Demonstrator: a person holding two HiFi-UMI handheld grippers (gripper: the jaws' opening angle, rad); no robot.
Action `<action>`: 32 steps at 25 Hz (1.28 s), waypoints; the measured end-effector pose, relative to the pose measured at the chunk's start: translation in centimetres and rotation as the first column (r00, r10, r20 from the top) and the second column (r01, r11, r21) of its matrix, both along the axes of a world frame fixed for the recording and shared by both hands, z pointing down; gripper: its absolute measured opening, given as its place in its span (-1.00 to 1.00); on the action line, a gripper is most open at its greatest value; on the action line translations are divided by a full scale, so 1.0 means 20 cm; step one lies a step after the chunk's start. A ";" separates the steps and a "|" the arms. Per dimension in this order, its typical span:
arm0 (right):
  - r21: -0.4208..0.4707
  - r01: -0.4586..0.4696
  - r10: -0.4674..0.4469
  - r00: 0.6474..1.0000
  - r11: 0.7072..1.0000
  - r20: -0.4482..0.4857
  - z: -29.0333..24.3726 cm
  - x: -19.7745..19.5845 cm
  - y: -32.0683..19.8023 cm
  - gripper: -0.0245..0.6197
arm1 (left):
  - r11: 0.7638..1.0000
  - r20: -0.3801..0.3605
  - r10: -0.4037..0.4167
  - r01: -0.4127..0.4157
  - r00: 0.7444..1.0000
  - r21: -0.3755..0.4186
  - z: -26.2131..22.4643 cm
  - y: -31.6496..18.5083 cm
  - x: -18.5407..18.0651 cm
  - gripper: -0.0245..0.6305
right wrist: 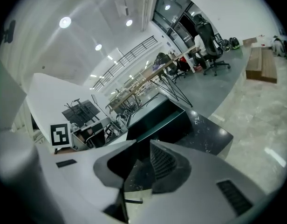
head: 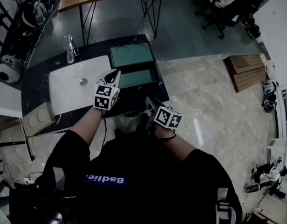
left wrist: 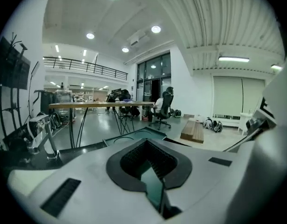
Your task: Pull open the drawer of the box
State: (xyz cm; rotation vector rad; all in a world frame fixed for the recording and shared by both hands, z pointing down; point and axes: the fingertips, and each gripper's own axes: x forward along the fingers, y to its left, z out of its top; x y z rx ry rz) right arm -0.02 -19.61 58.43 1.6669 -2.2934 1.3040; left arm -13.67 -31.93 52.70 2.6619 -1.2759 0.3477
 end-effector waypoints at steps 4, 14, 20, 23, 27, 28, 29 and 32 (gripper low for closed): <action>0.074 0.037 -0.033 0.998 0.997 -0.048 -0.12 0.00 0.02 -0.71 | 0.999 -0.091 -0.055 0.054 0.994 -0.008 -0.08 0.17 -0.04 -0.92; 0.183 0.178 -0.166 0.983 0.967 -0.078 -0.23 0.06 0.13 -0.71 | 0.986 -0.168 -0.164 0.154 0.972 -0.068 -0.09 0.67 0.00 -0.92; 0.279 0.282 -0.250 0.957 0.918 -0.146 -0.35 0.28 0.34 -0.71 | 0.973 -0.200 -0.232 0.229 0.952 -0.037 -0.25 0.97 0.25 -0.92; 0.342 0.327 -0.273 0.942 0.881 -0.197 -0.44 0.40 0.46 -0.71 | 0.967 -0.216 -0.250 0.253 0.944 -0.015 -0.34 1.13 0.42 -0.92; 0.390 0.376 -0.309 0.924 0.841 -0.224 -0.49 0.50 0.61 -0.71 | 0.959 -0.225 -0.277 0.284 0.934 -0.001 -0.41 1.33 0.57 -0.92; 0.398 0.385 -0.318 0.921 0.833 -0.226 -0.50 0.52 0.65 -0.71 | 0.957 -0.226 -0.282 0.289 0.933 0.000 -0.42 1.38 0.60 -0.92; 0.405 0.393 -0.324 0.918 0.825 -0.229 -0.51 0.54 0.68 -0.71 | 0.956 -0.224 -0.286 0.293 0.932 0.001 -0.43 1.42 0.63 -0.92; 0.426 0.411 -0.336 0.910 0.806 -0.243 -0.53 0.58 0.78 -0.71 | 0.957 -0.195 -0.280 0.289 0.940 0.018 -0.46 1.54 0.72 -0.92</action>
